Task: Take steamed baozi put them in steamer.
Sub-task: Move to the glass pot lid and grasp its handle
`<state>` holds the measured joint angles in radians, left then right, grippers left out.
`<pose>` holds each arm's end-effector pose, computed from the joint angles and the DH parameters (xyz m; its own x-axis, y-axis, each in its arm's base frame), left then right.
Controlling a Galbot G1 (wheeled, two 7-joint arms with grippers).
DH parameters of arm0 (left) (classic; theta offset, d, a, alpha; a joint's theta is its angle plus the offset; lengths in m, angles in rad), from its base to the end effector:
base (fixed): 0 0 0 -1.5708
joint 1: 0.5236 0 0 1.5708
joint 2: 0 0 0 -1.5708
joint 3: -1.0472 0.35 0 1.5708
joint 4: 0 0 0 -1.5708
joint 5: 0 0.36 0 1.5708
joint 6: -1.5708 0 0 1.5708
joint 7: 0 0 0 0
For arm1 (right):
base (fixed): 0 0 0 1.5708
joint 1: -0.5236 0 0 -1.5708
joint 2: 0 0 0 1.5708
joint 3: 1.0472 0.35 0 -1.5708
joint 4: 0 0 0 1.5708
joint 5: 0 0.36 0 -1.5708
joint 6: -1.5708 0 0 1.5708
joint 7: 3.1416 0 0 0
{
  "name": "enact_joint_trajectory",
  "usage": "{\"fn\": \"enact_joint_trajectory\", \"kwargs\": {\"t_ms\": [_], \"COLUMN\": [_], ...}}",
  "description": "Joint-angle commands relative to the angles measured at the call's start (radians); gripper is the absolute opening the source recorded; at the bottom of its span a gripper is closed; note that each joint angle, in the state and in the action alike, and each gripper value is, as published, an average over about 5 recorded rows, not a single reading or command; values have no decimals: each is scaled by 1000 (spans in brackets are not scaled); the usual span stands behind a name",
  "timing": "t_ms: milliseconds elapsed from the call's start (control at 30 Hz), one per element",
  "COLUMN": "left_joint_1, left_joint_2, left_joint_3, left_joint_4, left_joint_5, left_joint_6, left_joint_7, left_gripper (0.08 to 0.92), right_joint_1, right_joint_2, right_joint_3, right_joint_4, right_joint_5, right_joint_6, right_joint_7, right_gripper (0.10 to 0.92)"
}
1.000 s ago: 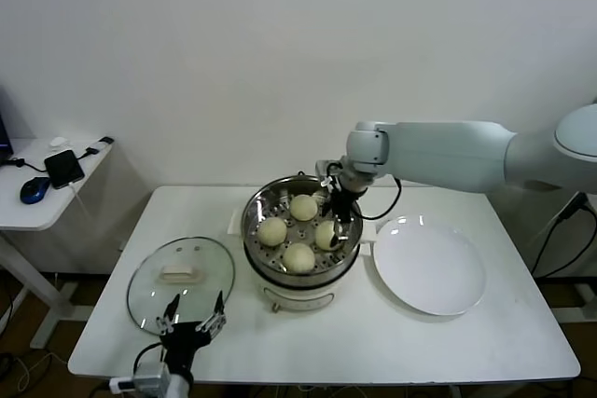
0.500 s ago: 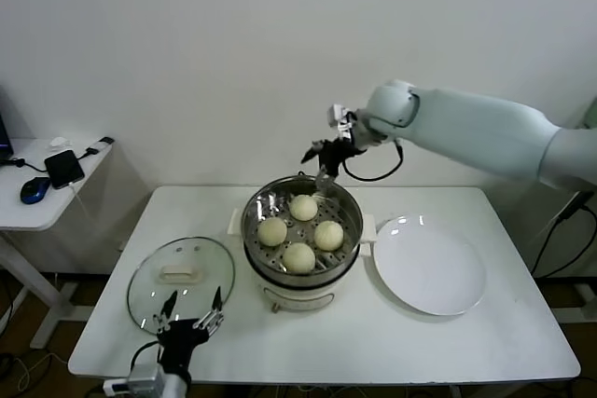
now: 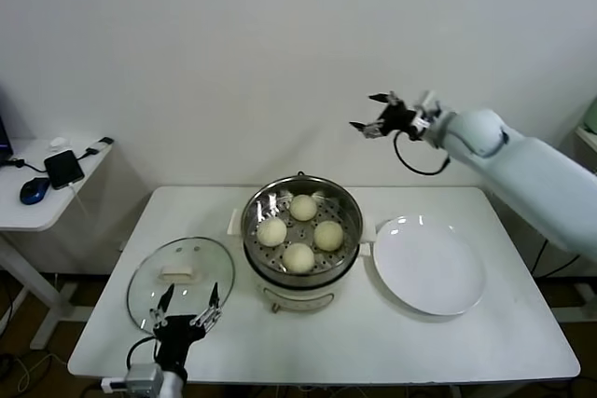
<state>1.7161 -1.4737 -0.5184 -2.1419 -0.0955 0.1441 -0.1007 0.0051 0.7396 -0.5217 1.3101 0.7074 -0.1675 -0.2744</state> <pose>0.1416 0.0135 -0.3093 -0.9692 -0.0421 0.2428 -0.0428 0.9991 0.0023 0.5388 -0.1243 -0.1065 -0.8277 -0.5056 0.2435 -0.5594 0.7080 -0.4311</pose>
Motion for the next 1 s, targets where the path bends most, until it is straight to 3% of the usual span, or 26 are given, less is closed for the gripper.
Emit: {"fn": "enact_joint_trajectory", "kwargs": {"t_ms": [33,267,567,800,1000], "left_joint_1": [5,-25,-67,-64,-51], "left_joint_2": [4,5,23,67,164], "left_joint_3": [0,0,-23,-48,-82], "left_joint_4": [1,35,125,179,299], "left_joint_5": [8,66,285,542,1012], "left_joint_6": [-13,-67,-203,-261,-266], "left_joint_7": [-2,15,-18,-125,-261], "left_gripper": [823,823,823,823,823], "right_joint_1": [-889,-1258,-1392,-1452,-1460], "right_joint_2": [-55,178,346,394,401], "right_joint_3": [898,1107,1117,1109,1104], "right_joint_4": [227,270,231,255,254], "right_joint_5": [-82,-151,-229,-258,-268], "right_joint_6": [59,245,386,348,331], "right_joint_7": [250,205,165,203,215], "right_gripper": [823,823,823,823,823]}}
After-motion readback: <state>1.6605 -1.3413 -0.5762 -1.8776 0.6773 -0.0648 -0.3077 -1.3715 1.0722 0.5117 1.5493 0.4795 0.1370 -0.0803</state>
